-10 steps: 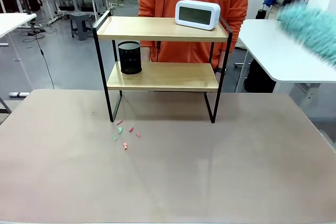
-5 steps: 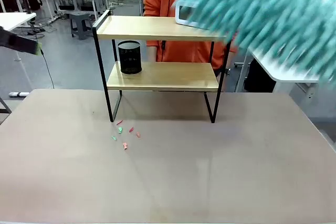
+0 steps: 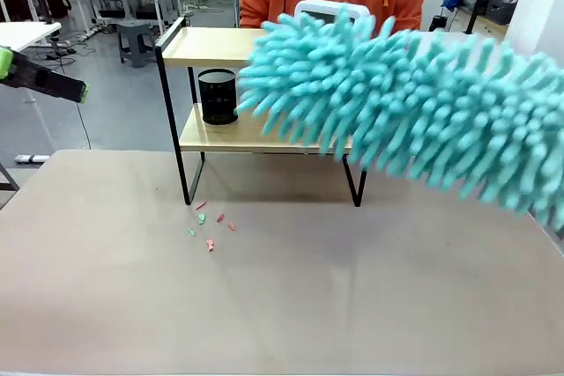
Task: Clean the shelf.
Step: Hand the Duster back to the human.
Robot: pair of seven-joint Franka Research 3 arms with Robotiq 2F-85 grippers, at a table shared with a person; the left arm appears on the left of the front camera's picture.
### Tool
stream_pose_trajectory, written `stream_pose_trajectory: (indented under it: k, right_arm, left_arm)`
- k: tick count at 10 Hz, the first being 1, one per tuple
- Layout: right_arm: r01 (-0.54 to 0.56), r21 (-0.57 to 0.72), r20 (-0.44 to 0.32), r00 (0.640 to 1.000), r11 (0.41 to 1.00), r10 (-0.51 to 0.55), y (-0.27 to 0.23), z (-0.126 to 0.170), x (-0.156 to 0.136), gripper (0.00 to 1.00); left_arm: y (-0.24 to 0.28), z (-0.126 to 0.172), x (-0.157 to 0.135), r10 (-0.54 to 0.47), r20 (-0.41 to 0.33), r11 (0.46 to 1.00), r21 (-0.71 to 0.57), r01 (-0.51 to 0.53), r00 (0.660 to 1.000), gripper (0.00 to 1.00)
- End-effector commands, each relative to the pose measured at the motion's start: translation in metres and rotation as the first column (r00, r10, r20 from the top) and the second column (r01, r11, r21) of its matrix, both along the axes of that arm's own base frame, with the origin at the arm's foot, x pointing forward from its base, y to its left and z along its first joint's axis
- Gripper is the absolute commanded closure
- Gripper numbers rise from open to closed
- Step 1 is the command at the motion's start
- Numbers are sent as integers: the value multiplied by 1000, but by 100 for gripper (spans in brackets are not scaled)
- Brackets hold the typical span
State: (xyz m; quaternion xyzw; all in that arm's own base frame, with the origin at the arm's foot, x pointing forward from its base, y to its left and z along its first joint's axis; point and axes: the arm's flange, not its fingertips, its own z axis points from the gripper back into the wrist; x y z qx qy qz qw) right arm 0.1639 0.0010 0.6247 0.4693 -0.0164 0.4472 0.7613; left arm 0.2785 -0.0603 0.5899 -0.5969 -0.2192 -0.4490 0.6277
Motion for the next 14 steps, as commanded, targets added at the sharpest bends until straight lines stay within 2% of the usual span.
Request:
stream_pose_trajectory:
  k: [1,4,7,10,14]
  right_arm:
    - [-94,-126,-2,996,987,95,34,23,29,88]
    - [-232,-267,-91,972,935,216,91,33,63,88]
    - [-325,-286,-152,944,901,292,132,24,93,88]
    - [-331,-249,-172,940,910,294,143,22,110,88]
    - [-266,-185,-168,957,946,236,137,13,125,88]
  left_arm:
    - [-32,2,18,-27,-18,1000,-5,27,999,0]
    - [-88,0,43,-186,-45,979,72,189,981,0]
    - [-153,-2,51,-351,-47,922,157,354,935,0]
    - [-188,-18,52,-437,-68,872,212,441,897,0]
    - [-202,-33,24,-514,-74,825,230,516,855,0]
